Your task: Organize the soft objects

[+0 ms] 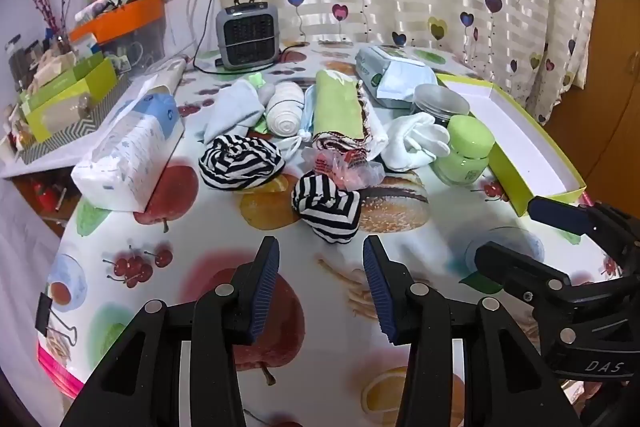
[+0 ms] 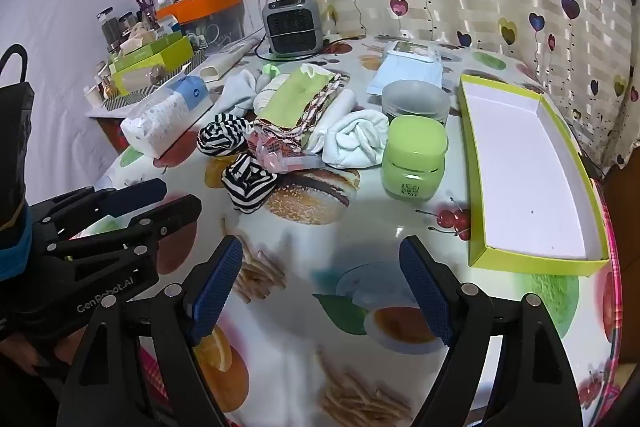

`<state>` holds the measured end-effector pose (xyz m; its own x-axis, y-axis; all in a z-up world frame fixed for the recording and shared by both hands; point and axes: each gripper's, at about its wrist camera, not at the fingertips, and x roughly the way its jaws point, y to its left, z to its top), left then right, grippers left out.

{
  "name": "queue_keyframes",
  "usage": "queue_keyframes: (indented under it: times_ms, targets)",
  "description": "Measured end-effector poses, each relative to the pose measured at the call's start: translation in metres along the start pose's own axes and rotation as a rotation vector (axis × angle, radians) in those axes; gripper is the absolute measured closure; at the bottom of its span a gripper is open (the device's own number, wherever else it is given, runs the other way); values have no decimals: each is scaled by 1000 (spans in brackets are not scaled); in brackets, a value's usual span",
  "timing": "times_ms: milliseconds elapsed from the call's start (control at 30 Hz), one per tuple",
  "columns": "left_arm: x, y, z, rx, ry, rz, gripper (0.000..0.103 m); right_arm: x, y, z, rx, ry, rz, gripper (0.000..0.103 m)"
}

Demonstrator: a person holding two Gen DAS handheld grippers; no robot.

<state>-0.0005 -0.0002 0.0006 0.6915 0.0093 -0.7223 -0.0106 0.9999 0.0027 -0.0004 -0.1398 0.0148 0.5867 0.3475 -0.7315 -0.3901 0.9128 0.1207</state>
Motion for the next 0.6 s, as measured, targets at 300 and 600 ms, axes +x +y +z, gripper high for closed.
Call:
queue_keyframes:
  times_ms: [300, 600]
  targets:
    - [1, 9, 7, -6, 22, -5, 60, 0, 0, 3, 2, 5, 9, 22]
    - [-1, 6, 3, -4, -2, -5, 60, 2, 1, 6, 0, 7, 21, 22]
